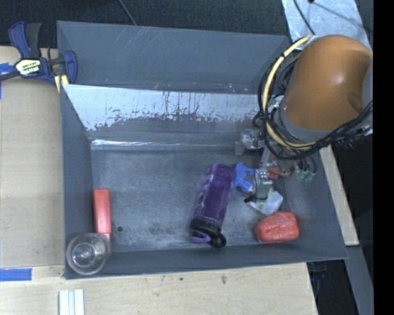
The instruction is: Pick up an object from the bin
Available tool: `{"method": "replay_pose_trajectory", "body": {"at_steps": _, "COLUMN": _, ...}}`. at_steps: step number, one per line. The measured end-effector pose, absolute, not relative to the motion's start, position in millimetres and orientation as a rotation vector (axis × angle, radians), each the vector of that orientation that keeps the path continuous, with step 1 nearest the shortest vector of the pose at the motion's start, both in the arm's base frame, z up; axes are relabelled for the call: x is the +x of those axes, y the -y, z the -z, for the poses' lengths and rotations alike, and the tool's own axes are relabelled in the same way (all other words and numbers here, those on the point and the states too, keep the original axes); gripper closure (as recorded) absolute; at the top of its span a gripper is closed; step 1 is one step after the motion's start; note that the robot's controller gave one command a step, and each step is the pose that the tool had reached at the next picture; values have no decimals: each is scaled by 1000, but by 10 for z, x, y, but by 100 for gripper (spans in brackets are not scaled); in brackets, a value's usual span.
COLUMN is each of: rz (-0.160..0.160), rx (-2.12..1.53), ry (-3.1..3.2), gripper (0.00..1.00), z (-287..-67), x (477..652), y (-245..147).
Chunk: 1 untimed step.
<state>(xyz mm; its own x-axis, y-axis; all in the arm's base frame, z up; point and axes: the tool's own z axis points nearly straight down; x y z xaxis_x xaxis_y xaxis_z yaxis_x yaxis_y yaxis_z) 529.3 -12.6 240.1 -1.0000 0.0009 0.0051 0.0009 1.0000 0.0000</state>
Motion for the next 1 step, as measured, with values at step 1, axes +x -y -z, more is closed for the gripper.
{"method": "replay_pose_trajectory", "body": {"at_steps": 1, "rz": 0, "rx": -2, "ry": 3145, "gripper": 0, "z": -2447, "x": 5307, "y": 127}}
